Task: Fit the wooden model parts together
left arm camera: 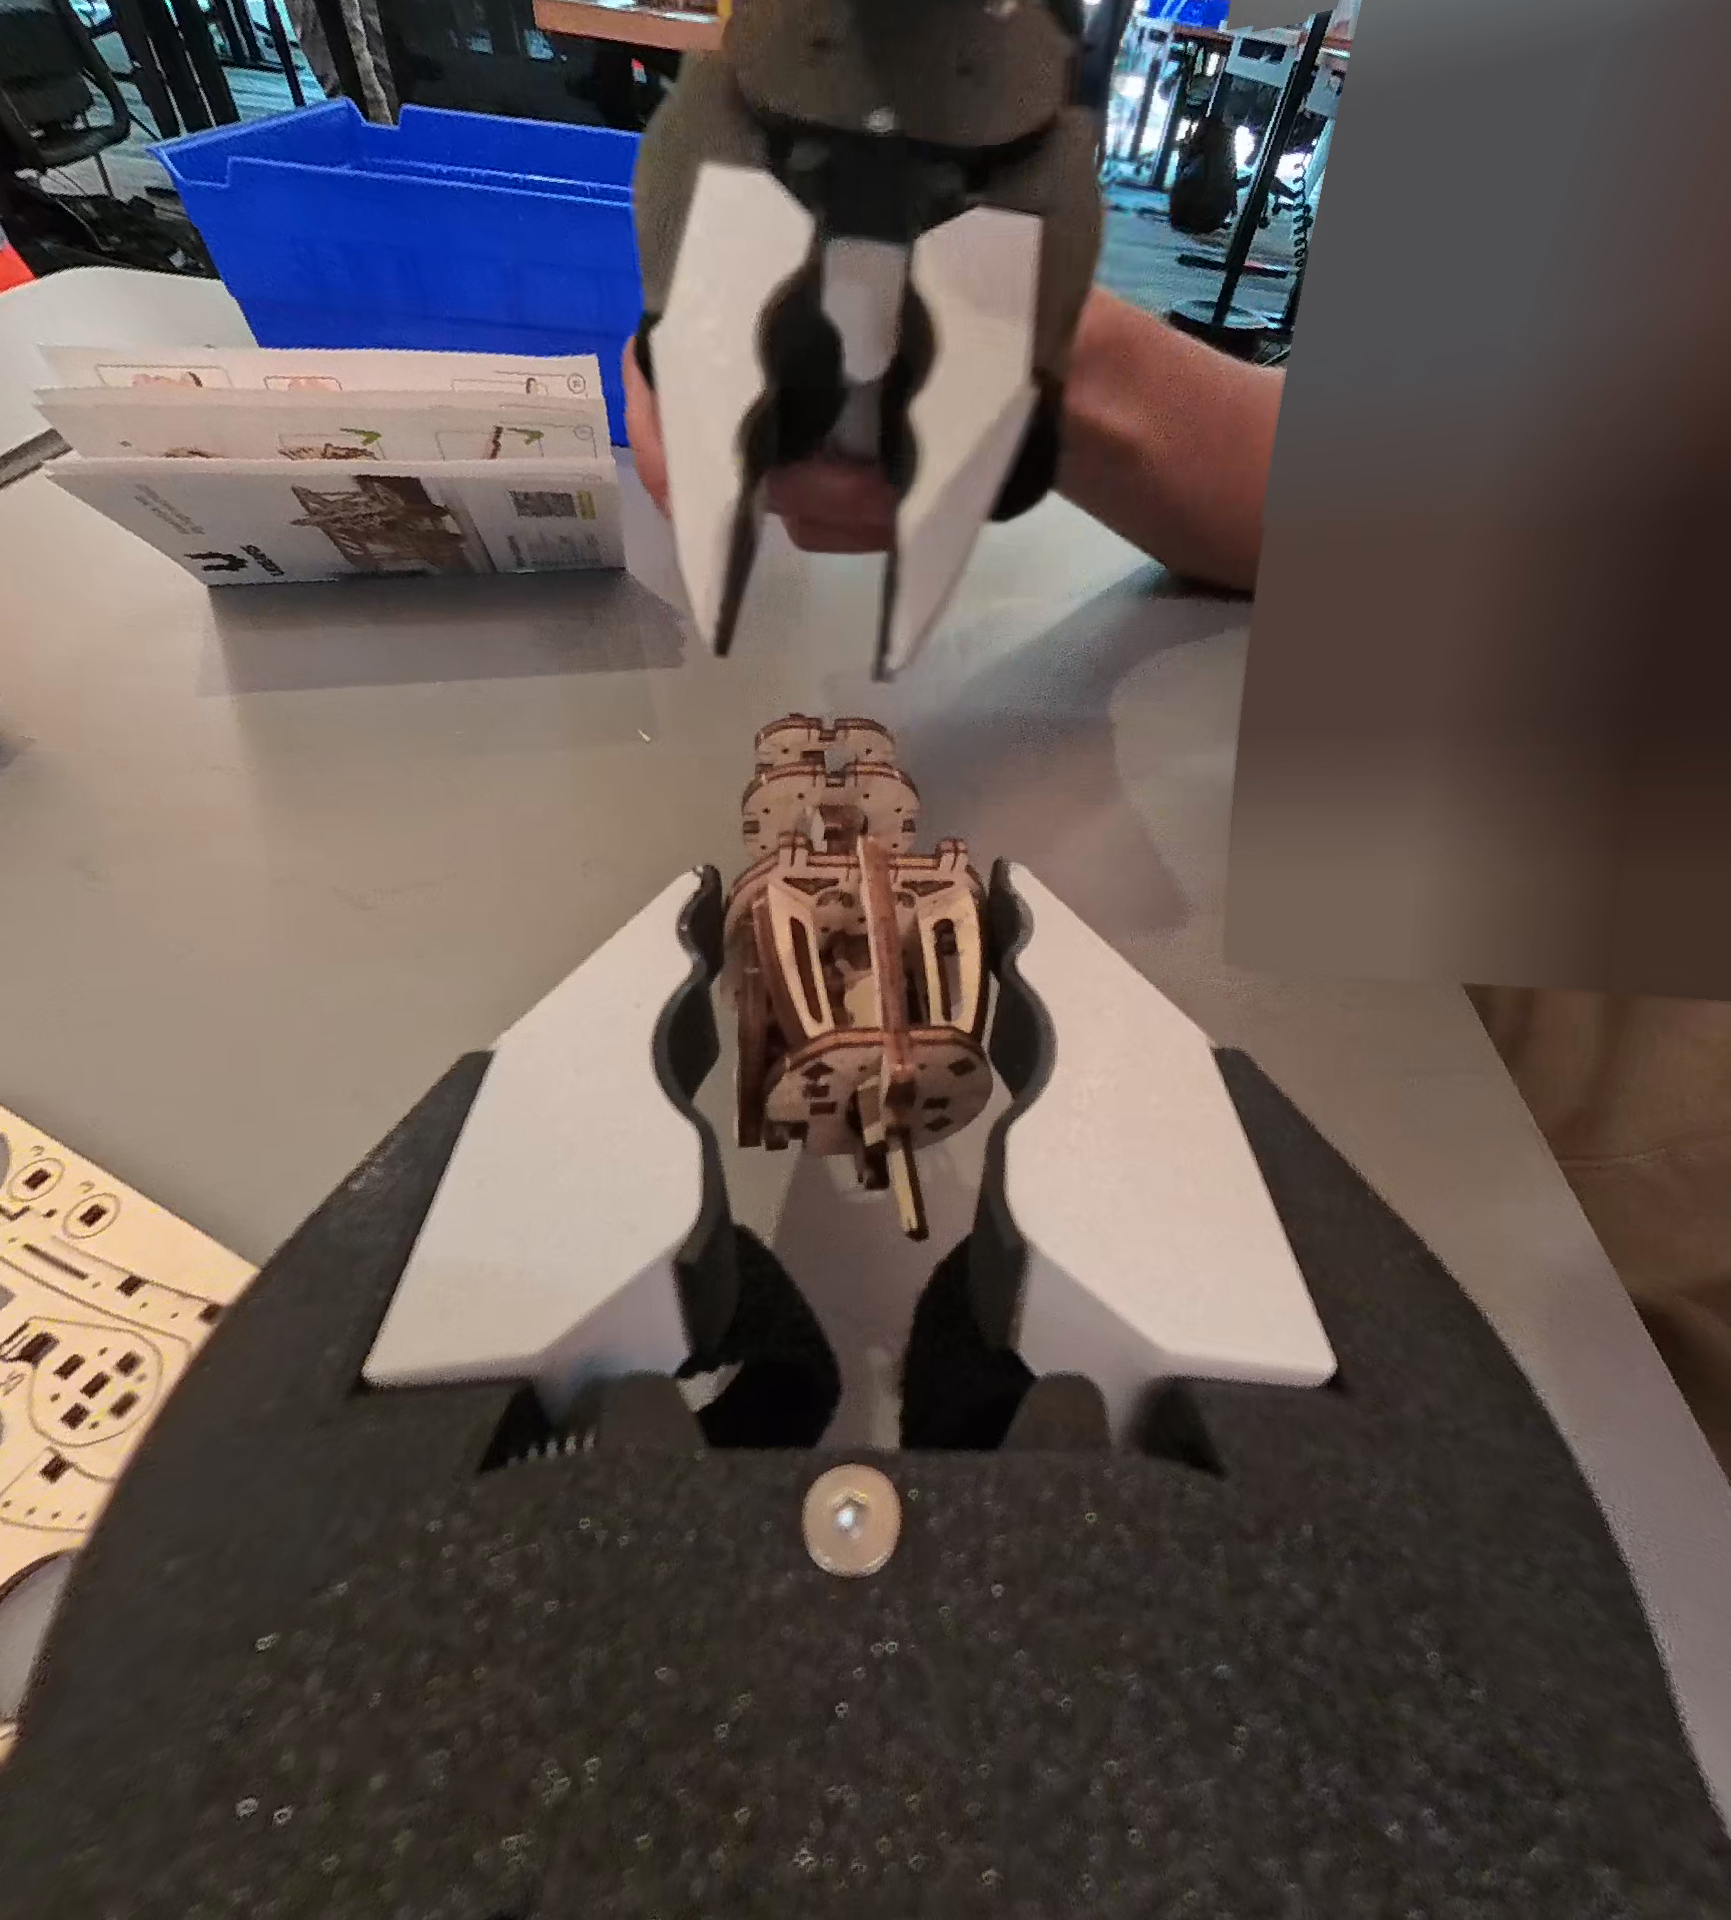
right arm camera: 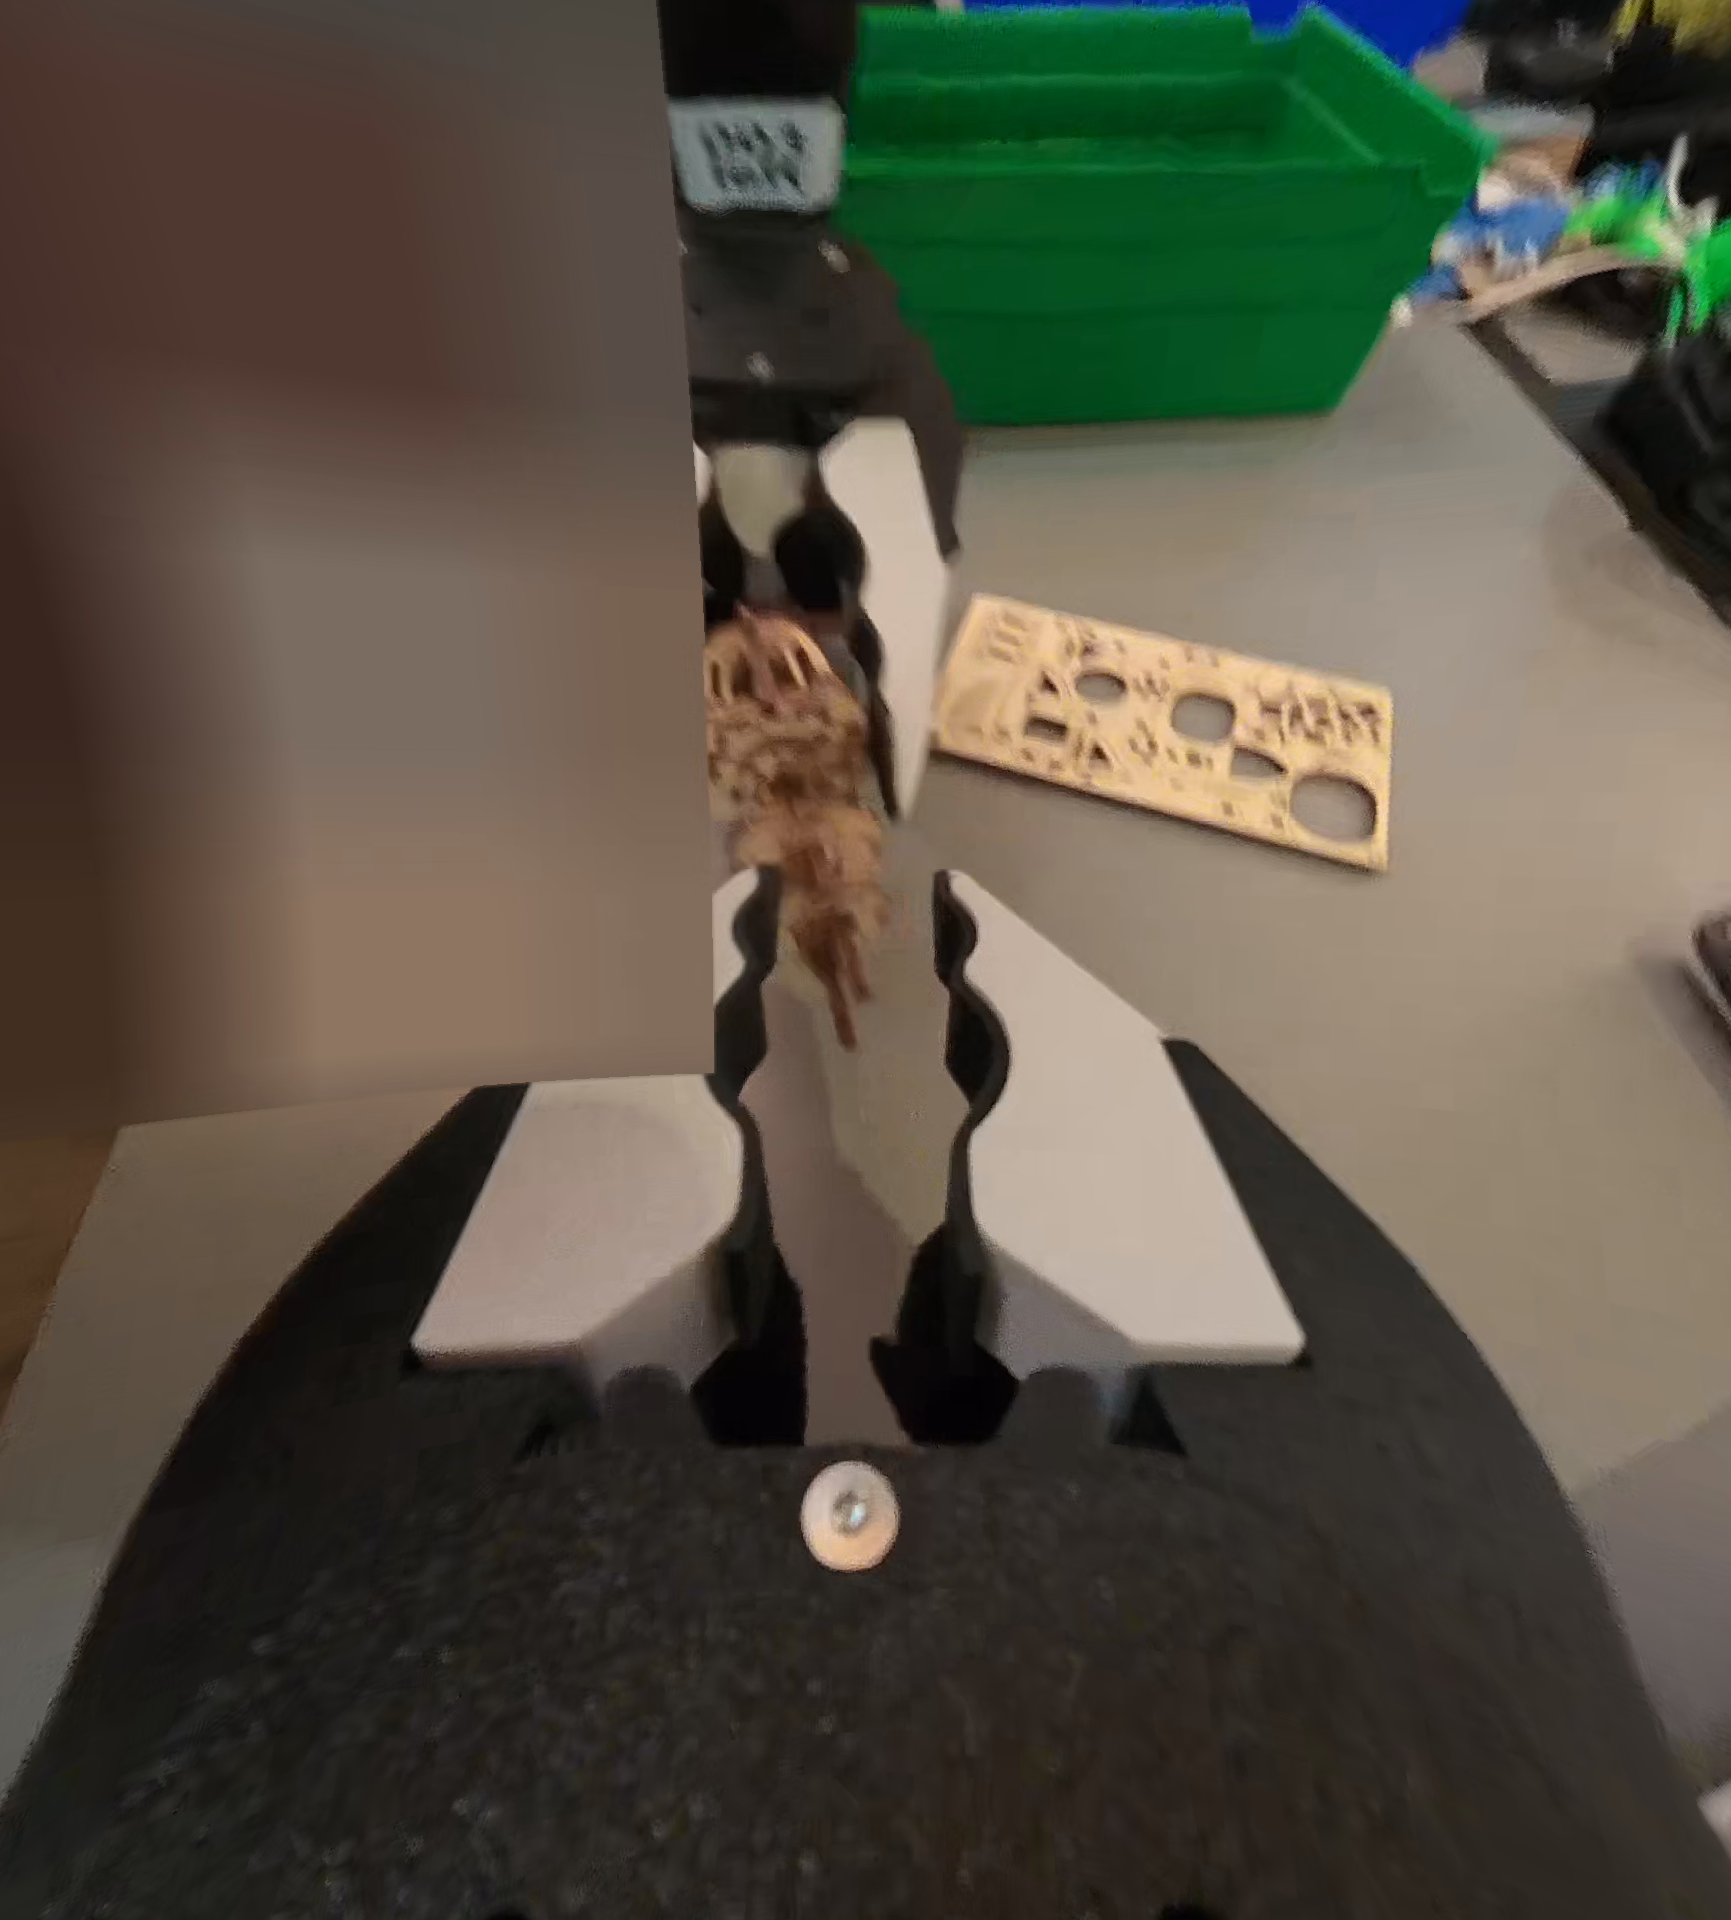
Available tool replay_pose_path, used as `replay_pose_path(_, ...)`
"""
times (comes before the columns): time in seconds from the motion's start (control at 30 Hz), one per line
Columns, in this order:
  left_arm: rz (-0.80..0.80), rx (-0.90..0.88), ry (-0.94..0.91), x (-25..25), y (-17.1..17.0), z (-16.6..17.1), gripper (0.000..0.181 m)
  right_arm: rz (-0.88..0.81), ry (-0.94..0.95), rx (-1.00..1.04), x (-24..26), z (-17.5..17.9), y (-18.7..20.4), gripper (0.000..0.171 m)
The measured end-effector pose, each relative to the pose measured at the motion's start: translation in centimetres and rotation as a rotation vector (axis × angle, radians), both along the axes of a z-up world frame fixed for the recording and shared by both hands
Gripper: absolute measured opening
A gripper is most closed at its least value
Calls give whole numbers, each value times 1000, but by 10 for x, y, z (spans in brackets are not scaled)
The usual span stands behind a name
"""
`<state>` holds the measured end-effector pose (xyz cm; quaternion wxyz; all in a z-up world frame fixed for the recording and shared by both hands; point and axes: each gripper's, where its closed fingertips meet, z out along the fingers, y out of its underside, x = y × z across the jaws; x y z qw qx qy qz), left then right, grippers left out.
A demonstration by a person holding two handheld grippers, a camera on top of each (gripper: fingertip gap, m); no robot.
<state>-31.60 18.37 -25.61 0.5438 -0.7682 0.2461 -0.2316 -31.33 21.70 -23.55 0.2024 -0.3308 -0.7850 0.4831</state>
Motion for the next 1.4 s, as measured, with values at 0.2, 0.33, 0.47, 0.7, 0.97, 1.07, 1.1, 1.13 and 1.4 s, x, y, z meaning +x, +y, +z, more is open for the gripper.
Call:
replay_pose_path(0.2,0,3,-65,-4,-2,7,48,28,-56,-106,8,-13,8,19)
replay_pose_path(0.33,-14,-10,-78,-1,-3,6,48,65,-59,-166,6,-15,-4,18)
replay_pose_path(0.47,-3,-3,-52,-2,-2,5,48,38,-21,-222,1,-10,5,23)
replay_pose_path(0.7,129,27,-25,-17,6,14,48,-183,30,-377,-15,-14,49,40)
replay_pose_path(0.97,430,-8,-178,0,-6,29,48,-460,120,-315,21,16,53,26)
replay_pose_path(1.07,543,-76,-261,31,-24,32,48,-486,7,-422,59,14,19,32)
replay_pose_path(1.1,577,-110,-239,42,-31,28,48,-505,-8,-452,73,14,8,32)
replay_pose_path(1.13,602,-143,-191,53,-39,25,48,-526,-23,-466,88,13,-3,32)
replay_pose_path(1.4,684,-49,-46,122,-85,61,48,-538,-83,-582,173,43,-83,33)
